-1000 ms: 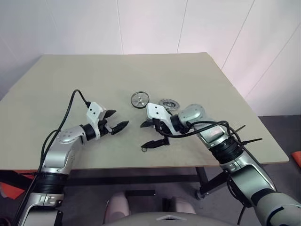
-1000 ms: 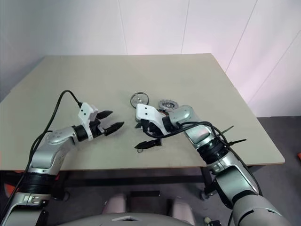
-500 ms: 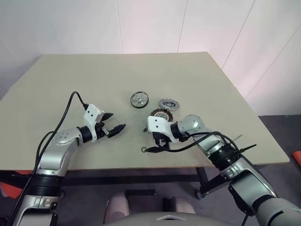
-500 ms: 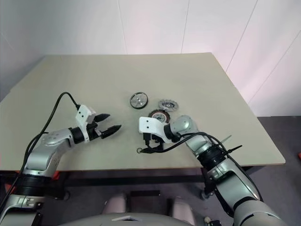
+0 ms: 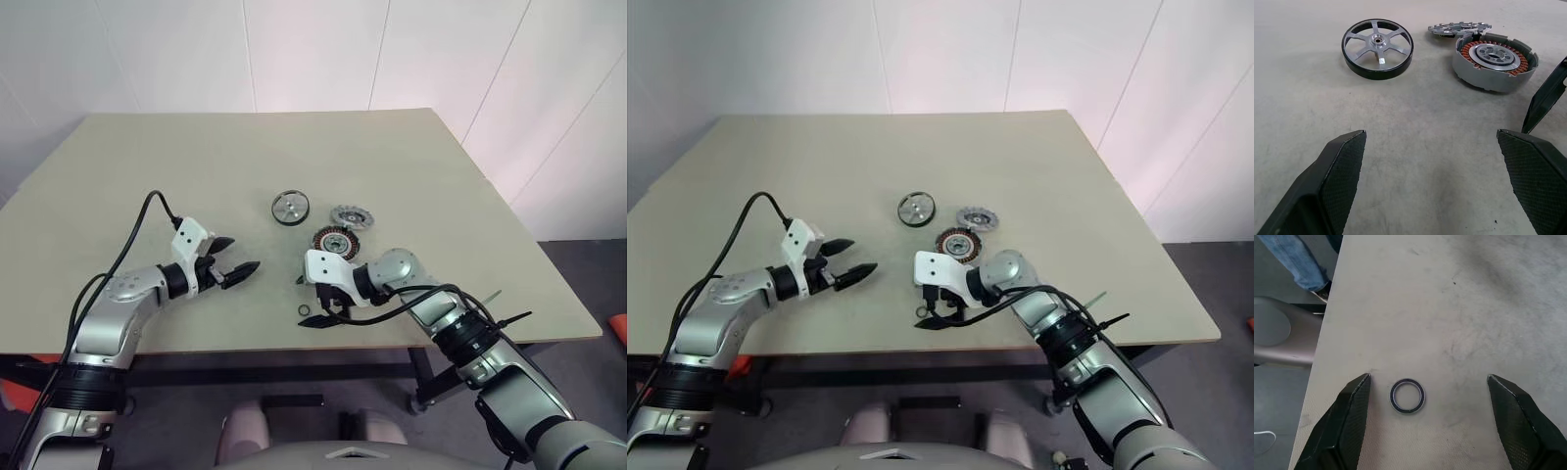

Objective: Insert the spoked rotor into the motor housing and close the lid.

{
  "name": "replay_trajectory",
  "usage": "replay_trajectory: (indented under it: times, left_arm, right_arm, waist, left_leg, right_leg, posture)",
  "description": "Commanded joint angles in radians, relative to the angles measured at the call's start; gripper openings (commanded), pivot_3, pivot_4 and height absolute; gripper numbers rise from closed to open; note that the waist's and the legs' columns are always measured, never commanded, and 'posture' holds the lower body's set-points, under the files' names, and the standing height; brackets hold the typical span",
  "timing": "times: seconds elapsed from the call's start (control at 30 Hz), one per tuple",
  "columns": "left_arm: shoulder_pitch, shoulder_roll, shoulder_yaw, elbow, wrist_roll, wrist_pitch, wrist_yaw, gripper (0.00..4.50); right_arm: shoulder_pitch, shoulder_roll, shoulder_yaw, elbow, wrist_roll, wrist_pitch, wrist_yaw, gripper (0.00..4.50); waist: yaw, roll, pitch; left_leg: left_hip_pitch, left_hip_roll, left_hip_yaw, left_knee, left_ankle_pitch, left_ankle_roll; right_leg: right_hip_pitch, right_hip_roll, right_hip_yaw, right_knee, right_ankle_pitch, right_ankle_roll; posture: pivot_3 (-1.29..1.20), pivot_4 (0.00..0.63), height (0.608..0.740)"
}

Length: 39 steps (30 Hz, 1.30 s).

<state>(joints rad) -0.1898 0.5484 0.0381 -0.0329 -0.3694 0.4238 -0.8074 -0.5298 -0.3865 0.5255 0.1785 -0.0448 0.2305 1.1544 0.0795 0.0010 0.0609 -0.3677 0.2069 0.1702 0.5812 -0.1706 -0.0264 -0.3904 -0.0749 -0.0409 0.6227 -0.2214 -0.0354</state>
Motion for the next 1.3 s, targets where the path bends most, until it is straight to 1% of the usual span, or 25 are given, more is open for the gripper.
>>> replay_trajectory:
  times: [0.03,0.13,0.17,0.2,0.27,0.37,0.4,0.43,0.6,0.73,0.87,0.93,1.07,1.2,1.3]
  left_arm:
    - [-0.004,0.010,0.019,-0.041,-0.009,-0.007,-0.002,4.50]
    - [-0.005,0.009,0.021,-0.039,-0.008,-0.010,0.001,4.50]
    - [-0.006,0.008,0.021,-0.038,-0.008,-0.011,0.002,4.50]
    - [-0.006,0.008,0.021,-0.037,-0.008,-0.012,0.002,4.50]
    - [-0.008,0.006,0.021,-0.035,-0.007,-0.013,0.003,4.50]
    - [-0.014,0.004,0.020,-0.027,-0.006,-0.016,0.005,4.50]
    - [-0.016,0.003,0.019,-0.025,-0.006,-0.017,0.005,4.50]
    - [-0.016,0.002,0.019,-0.025,-0.005,-0.018,0.006,4.50]
    - [-0.019,0.000,0.018,-0.020,-0.003,-0.021,0.008,4.50]
    - [-0.015,-0.003,0.018,-0.021,-0.002,-0.024,0.011,4.50]
    - [-0.017,-0.010,0.015,-0.019,-0.001,-0.027,0.014,4.50]
    - [-0.019,-0.013,0.013,-0.015,0.000,-0.031,0.015,4.50]
    - [-0.021,-0.019,0.012,-0.010,0.002,-0.038,0.016,4.50]
    - [-0.022,-0.023,0.009,-0.004,0.006,-0.047,0.018,4.50]
    - [-0.021,-0.026,0.008,0.002,0.010,-0.055,0.019,4.50]
  right_arm:
    - [0.000,-0.007,0.005,0.017,-0.014,-0.002,0.000,3.41]
    - [-0.003,-0.012,0.009,0.029,-0.020,-0.010,-0.001,2.33]
    - [-0.004,-0.014,0.011,0.032,-0.023,-0.014,-0.001,2.06]
    - [-0.005,-0.016,0.012,0.035,-0.025,-0.019,-0.001,1.66]
    - [-0.007,-0.018,0.013,0.041,-0.026,-0.022,0.000,0.99]
    - [-0.016,-0.019,0.012,0.056,-0.026,-0.026,0.004,0.99]
    - [-0.019,-0.019,0.011,0.060,-0.026,-0.027,0.004,0.72]
    - [-0.020,-0.019,0.011,0.063,-0.026,-0.028,0.004,0.60]
    - [-0.039,-0.010,-0.012,0.047,-0.007,-0.033,-0.001,0.60]
    - [-0.074,0.000,-0.043,-0.008,0.015,-0.004,-0.012,0.60]
    - [-0.142,0.001,-0.096,-0.072,0.050,0.043,-0.012,0.60]
    - [-0.193,-0.004,-0.122,-0.035,0.037,0.032,-0.036,0.60]
    - [-0.257,-0.014,-0.152,0.090,0.013,0.006,-0.078,0.60]
    - [-0.293,-0.017,-0.156,0.253,-0.015,-0.053,-0.106,0.60]
    - [-0.294,-0.022,-0.150,0.352,-0.031,-0.095,-0.101,0.60]
  waist:
    - [0.000,0.000,0.000]
    - [-0.001,0.000,0.000]
    - [-0.001,0.000,0.000]
    - [-0.001,0.000,0.000]
    - [-0.001,0.000,0.000]
    - [-0.001,0.000,0.000]
    - [0.000,0.000,0.000]
    - [0.000,0.000,0.000]
    - [0.000,0.000,0.000]
    - [-0.001,0.000,0.000]
    - [-0.002,0.000,0.000]
    - [-0.002,0.000,0.000]
    - [-0.001,0.000,0.000]
    - [-0.001,0.000,0.000]
    - [-0.002,0.000,0.000]
  left_leg:
    - [0.000,0.000,0.000,0.000,0.000,0.000]
    - [0.001,0.000,0.000,0.000,0.000,-0.001]
    - [0.002,0.000,0.000,0.000,0.001,-0.001]
    - [0.002,0.000,0.000,0.000,0.001,-0.001]
    - [0.003,0.000,0.000,0.000,0.001,-0.002]
    - [0.004,0.000,0.000,0.000,0.001,-0.002]
    - [0.004,0.000,-0.001,0.000,0.001,-0.002]
    - [0.005,-0.001,-0.001,0.000,0.001,-0.002]
    - [0.005,-0.001,-0.003,0.000,0.001,-0.002]
    - [0.005,-0.001,-0.005,0.000,0.001,-0.002]
    - [0.003,-0.001,-0.005,0.000,0.001,-0.002]
    - [0.002,-0.001,-0.004,-0.001,0.001,-0.002]
    - [0.000,-0.001,0.000,-0.003,0.001,-0.002]
    - [-0.001,-0.001,0.000,-0.003,0.001,-0.002]
    - [-0.001,-0.001,0.001,-0.003,0.001,-0.001]
  right_leg:
    - [0.000,0.000,0.000,0.000,0.000,0.000]
    - [0.001,0.000,0.000,0.000,0.000,0.000]
    - [0.001,0.000,0.000,0.000,-0.001,0.002]
    - [0.001,0.000,0.000,0.001,-0.003,0.006]
    - [0.001,0.000,0.000,0.001,-0.004,0.007]
    - [0.002,0.000,0.001,0.000,-0.004,0.008]
    - [0.003,0.000,0.001,0.000,-0.004,0.008]
    - [0.003,0.000,0.002,0.000,-0.004,0.008]
    - [0.003,0.000,0.003,0.000,-0.004,0.008]
    - [0.003,0.000,0.003,0.001,-0.004,0.008]
    - [0.000,0.001,0.003,0.001,-0.004,0.006]
    - [0.000,0.001,0.003,0.002,-0.001,0.001]
    - [-0.002,0.001,0.003,0.000,0.000,0.000]
    - [-0.002,0.001,0.003,-0.002,-0.001,0.000]
    - [-0.002,0.001,0.003,-0.001,-0.001,0.000]
  posture:
    - [0.00,0.000,0.740]
    - [0.00,0.000,0.740]
    - [0.00,0.000,0.740]
    - [0.00,0.000,0.740]
    - [0.00,0.000,0.740]
    - [0.00,0.000,0.740]
    - [0.00,0.000,0.740]
    - [0.00,0.000,0.740]
    - [0.00,0.000,0.740]
    - [0.00,0.000,0.740]
    - [0.00,0.000,0.740]
    - [0.00,0.000,0.740]
    - [0.00,0.000,0.740]
    - [0.00,0.000,0.740]
    - [0.00,0.000,0.740]
